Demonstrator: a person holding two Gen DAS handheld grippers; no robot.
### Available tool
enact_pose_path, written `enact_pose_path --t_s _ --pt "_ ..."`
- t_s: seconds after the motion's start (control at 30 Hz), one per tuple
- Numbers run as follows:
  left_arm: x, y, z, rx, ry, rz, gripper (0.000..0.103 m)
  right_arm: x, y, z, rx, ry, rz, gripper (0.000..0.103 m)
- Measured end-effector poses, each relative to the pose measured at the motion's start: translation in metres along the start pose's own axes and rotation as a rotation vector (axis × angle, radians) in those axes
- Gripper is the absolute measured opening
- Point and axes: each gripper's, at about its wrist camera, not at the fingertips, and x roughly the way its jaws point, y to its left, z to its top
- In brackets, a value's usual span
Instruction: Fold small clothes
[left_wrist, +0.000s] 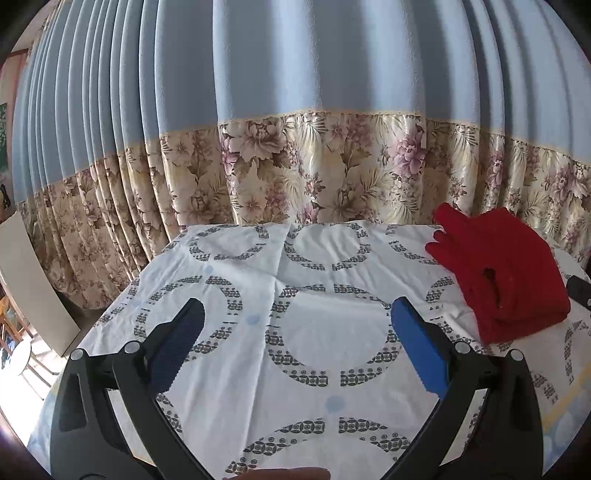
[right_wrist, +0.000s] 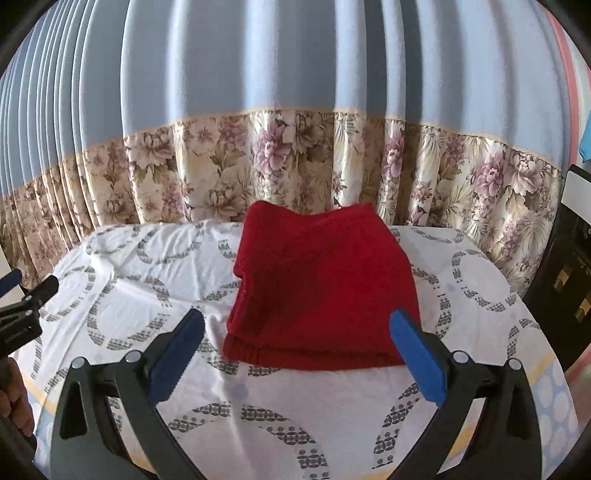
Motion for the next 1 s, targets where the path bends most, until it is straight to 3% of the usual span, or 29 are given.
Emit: enact_pose_path --t_s 0.17,0.57,1.0 --pt "0.008 -0.003 -0.003 0.027 0.031 0.030 0.100 0.002 0.000 -0.001 0.003 0.009 0.004 0.100" --pt "0.008 -0.012 -0.006 0.050 0.055 -0.047 0.100 0.004 -0.001 -0.001 0.008 0.021 -0.005 0.100" --pt "0.006 -0.012 -0.007 0.046 0.046 -0.016 0.100 0.004 0.002 -0.001 -0.001 0.019 0.003 0.100"
